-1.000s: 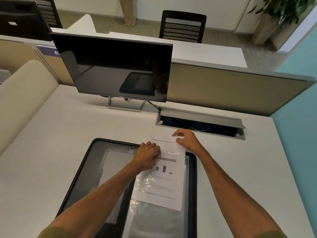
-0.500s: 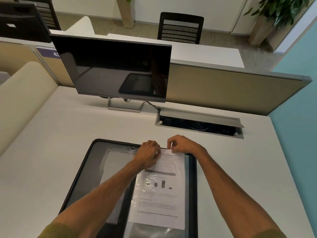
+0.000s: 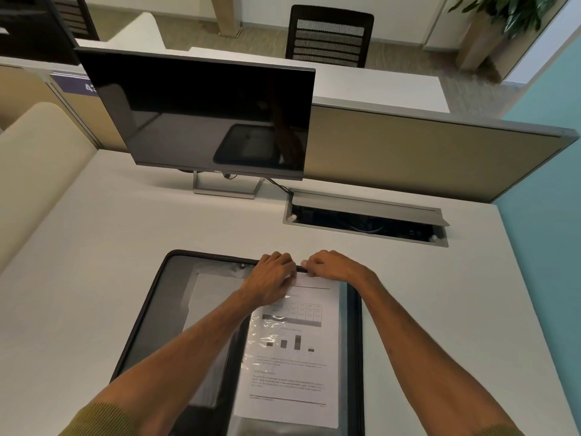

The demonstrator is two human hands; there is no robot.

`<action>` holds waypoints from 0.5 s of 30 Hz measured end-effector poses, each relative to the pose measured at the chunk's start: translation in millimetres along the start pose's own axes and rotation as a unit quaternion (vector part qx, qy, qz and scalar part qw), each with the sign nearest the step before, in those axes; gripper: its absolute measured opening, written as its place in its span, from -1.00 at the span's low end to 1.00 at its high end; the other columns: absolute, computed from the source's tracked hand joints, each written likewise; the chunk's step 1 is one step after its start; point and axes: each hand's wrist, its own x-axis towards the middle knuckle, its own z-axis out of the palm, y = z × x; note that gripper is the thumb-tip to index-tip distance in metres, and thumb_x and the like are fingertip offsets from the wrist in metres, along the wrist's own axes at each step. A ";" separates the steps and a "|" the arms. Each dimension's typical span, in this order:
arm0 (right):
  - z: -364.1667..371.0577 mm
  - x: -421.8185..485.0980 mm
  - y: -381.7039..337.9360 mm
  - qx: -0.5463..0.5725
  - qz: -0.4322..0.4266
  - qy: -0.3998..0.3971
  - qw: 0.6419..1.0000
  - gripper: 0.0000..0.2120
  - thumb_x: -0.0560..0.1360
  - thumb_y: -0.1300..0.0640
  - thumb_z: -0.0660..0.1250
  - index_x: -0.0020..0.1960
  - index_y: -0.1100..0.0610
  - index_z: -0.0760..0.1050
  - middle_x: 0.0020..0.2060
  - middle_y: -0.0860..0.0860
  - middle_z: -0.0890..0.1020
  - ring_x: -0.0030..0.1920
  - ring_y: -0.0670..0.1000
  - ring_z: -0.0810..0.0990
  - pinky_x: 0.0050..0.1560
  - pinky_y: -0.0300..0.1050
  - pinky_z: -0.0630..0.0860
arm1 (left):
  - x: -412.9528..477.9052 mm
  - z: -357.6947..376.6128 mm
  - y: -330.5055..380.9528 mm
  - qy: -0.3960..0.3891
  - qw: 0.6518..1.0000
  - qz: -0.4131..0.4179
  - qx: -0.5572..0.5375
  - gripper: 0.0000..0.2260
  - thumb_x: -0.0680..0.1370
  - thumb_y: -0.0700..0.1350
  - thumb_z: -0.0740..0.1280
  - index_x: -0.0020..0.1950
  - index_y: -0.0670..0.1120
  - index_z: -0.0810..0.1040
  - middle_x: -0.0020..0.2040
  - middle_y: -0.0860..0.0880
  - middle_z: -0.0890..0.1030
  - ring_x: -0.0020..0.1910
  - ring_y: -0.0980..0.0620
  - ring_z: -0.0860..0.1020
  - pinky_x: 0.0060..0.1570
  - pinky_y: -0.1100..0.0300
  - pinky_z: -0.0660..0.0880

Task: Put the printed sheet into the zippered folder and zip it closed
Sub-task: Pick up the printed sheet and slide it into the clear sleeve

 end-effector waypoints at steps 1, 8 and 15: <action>1.4 -0.5 -0.8 -0.010 -0.004 -0.006 1.000 -0.64 0.63 -0.19 0.32 0.06 0.12 0.60 -0.06 0.04 0.65 -0.07 0.05 0.59 0.05 0.02 0.56 | -0.8 1.1 -0.5 0.002 1.000 -0.002 -0.001 -0.87 0.66 0.02 0.33 0.15 0.02 0.59 0.17 0.04 0.57 0.15 0.01 0.51 0.21 0.02 0.47; 13.8 -0.7 0.9 -0.007 -0.007 -0.038 0.999 -0.82 0.46 0.20 0.55 0.06 0.11 0.68 -0.03 0.00 0.69 0.02 0.06 0.65 0.22 0.10 0.61 | -1.9 2.0 1.8 -0.001 1.000 -0.029 -0.011 -0.91 0.63 -0.03 0.34 0.10 0.04 0.59 0.09 0.05 0.59 0.14 -0.01 0.51 0.18 0.02 0.46; 19.2 -2.2 4.4 -0.014 -0.003 -0.005 1.000 -0.89 0.51 0.17 0.50 0.03 0.05 0.73 -0.11 -0.09 0.69 0.00 -0.04 0.60 0.39 0.21 0.29 | -0.2 1.6 5.0 -0.011 0.998 -0.054 -0.015 -0.89 0.61 -0.04 0.34 0.10 0.02 0.62 0.10 0.02 0.62 0.17 -0.04 0.51 0.19 0.00 0.43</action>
